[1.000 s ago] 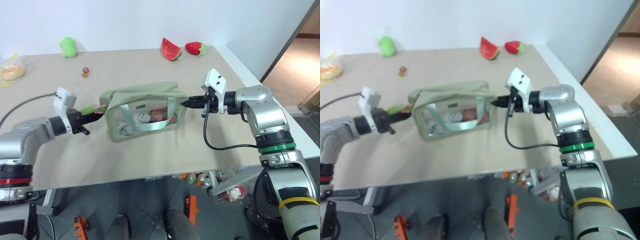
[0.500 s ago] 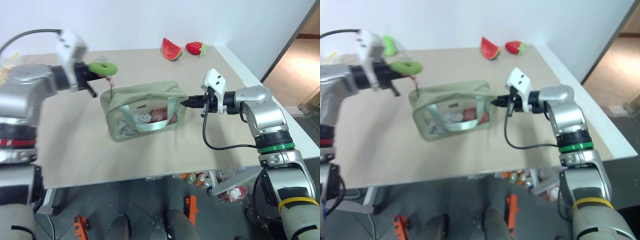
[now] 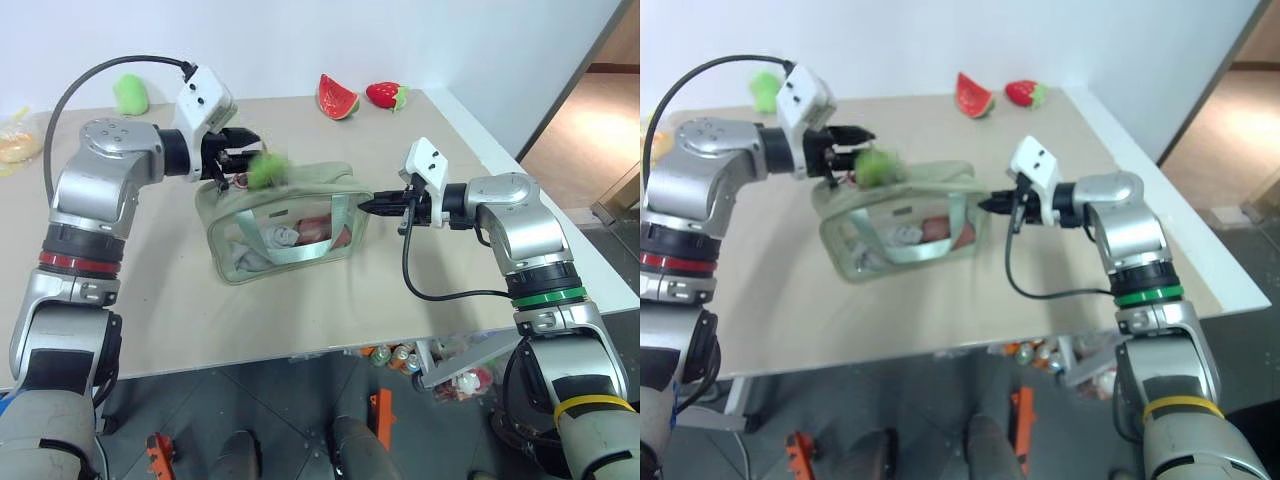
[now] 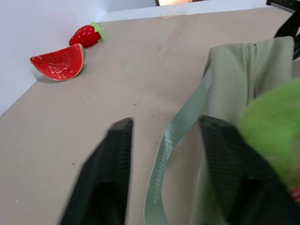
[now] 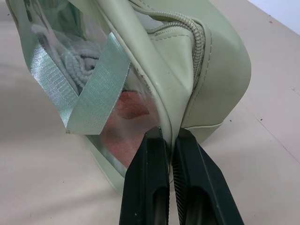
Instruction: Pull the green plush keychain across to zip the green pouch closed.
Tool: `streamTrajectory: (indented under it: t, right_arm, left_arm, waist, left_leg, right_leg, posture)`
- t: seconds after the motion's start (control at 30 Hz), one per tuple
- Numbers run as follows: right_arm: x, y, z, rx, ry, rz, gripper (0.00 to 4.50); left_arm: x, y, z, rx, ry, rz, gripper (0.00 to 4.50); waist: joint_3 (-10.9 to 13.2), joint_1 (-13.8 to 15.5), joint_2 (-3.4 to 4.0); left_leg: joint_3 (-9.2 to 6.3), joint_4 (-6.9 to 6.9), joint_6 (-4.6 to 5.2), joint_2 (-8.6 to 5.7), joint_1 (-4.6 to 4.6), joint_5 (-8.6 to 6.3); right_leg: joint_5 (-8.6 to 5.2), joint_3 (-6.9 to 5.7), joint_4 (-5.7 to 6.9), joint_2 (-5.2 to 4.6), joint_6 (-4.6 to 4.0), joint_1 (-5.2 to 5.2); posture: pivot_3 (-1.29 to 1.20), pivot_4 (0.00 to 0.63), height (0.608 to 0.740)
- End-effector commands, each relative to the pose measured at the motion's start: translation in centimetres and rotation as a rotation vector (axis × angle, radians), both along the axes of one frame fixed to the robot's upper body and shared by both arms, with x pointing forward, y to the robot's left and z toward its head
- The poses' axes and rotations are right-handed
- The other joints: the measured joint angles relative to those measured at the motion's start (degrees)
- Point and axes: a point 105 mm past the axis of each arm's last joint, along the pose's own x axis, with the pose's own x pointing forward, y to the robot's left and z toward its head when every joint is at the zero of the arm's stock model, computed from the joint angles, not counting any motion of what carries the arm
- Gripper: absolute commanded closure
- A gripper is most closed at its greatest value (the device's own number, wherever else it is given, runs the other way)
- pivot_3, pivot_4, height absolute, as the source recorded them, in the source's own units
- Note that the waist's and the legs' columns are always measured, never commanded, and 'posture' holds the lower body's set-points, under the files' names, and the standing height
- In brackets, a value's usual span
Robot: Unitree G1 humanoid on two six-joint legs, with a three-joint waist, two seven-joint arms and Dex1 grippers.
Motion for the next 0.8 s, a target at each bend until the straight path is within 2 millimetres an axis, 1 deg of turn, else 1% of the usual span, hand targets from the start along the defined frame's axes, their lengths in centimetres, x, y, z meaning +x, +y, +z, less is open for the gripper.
streamTrajectory:
  t: [0.03,0.13,0.27,0.37,0.43,0.47,0.53,0.67,0.73,0.8]
  right_arm:
    - [-0.2,0.3,1.1,0.022,-0.038,0.012,4.50]
    - [-0.2,0.4,1.1,0.024,-0.037,0.015,4.50]
    - [-0.2,0.5,1.0,0.026,-0.036,0.018,4.50]
    - [-0.3,0.6,0.9,0.028,-0.034,0.021,4.50]
    - [-0.3,0.7,0.9,0.029,-0.034,0.023,4.50]
    - [-0.3,0.8,0.9,0.030,-0.034,0.024,4.50]
    - [-0.3,0.9,0.8,0.034,-0.033,0.026,4.50]
    - [-0.3,1.0,0.7,0.037,-0.031,0.028,4.50]
    - [-0.3,1.1,0.7,0.038,-0.030,0.028,4.50]
    - [-0.3,1.2,0.6,0.039,-0.030,0.029,4.50]
  left_arm:
    - [-0.3,1.5,3.5,-0.038,-0.098,0.040,0.69]
    - [-0.2,2.4,3.9,-0.023,-0.119,0.076,0.69]
    - [-0.4,4.0,5.8,-0.089,-0.152,0.127,0.69]
    - [-1.4,5.0,7.6,-0.181,-0.161,0.123,0.69]
    - [-2.7,5.7,7.9,-0.199,-0.150,0.086,0.69]
    - [-3.3,6.0,7.6,-0.195,-0.133,0.062,0.69]
    - [-4.4,6.8,6.3,-0.156,-0.104,0.024,0.69]
    - [-4.9,9.3,3.3,-0.120,-0.006,0.062,0.69]
    - [-5.0,10.0,2.1,-0.118,0.034,0.076,0.69]
    - [-5.2,10.5,0.5,-0.100,0.079,0.089,0.69]
  waist:
    - [0.00,-0.01,0.00]
    - [0.00,-0.02,0.00]
    - [0.00,-0.03,0.00]
    - [0.00,-0.11,0.00]
    - [0.01,-0.21,0.00]
    - [0.01,-0.37,0.00]
    - [0.01,-0.43,0.01]
    - [0.02,-0.41,0.02]
    - [0.04,-0.40,-0.02]
    - [0.05,-0.40,-0.08]
  left_leg:
    - [0.00,0.00,0.00,0.00,0.00,0.00]
    - [0.00,0.00,0.00,0.00,0.01,0.00]
    - [0.00,0.00,0.00,0.00,0.00,0.00]
    - [0.00,0.02,0.00,0.01,-0.01,0.00]
    - [-0.01,0.02,0.01,0.02,0.00,0.00]
    - [0.00,0.01,0.01,0.02,0.00,-0.01]
    - [0.01,-0.01,0.02,0.03,0.01,-0.02]
    - [0.06,-0.07,0.02,0.06,0.12,-0.01]
    - [0.08,-0.06,0.01,0.06,0.14,0.00]
    - [0.08,0.02,0.01,0.06,0.09,0.02]
  right_leg:
    - [0.00,0.00,0.00,0.00,0.00,0.00]
    - [0.00,0.00,0.00,0.00,0.00,0.00]
    - [0.00,0.00,0.00,-0.01,0.00,0.00]
    - [0.00,0.00,0.00,0.00,0.00,0.00]
    - [0.00,-0.01,0.01,0.01,0.00,-0.01]
    - [0.00,0.00,0.01,0.01,0.00,-0.01]
    - [-0.02,0.01,0.03,0.00,0.03,-0.02]
    - [-0.02,0.03,0.08,0.02,0.01,-0.01]
    - [-0.01,0.04,0.10,0.03,-0.02,0.00]
    - [0.01,0.03,0.10,0.03,-0.03,0.00]
  posture:
    - [0.00,0.150,0.740]
    - [0.00,0.150,0.740]
    - [0.00,0.150,0.740]
    - [0.00,0.150,0.740]
    - [0.00,0.150,0.740]
    - [0.00,0.150,0.740]
    - [0.00,0.150,0.740]
    - [0.00,0.150,0.740]
    - [0.00,0.150,0.740]
    - [0.00,0.150,0.740]
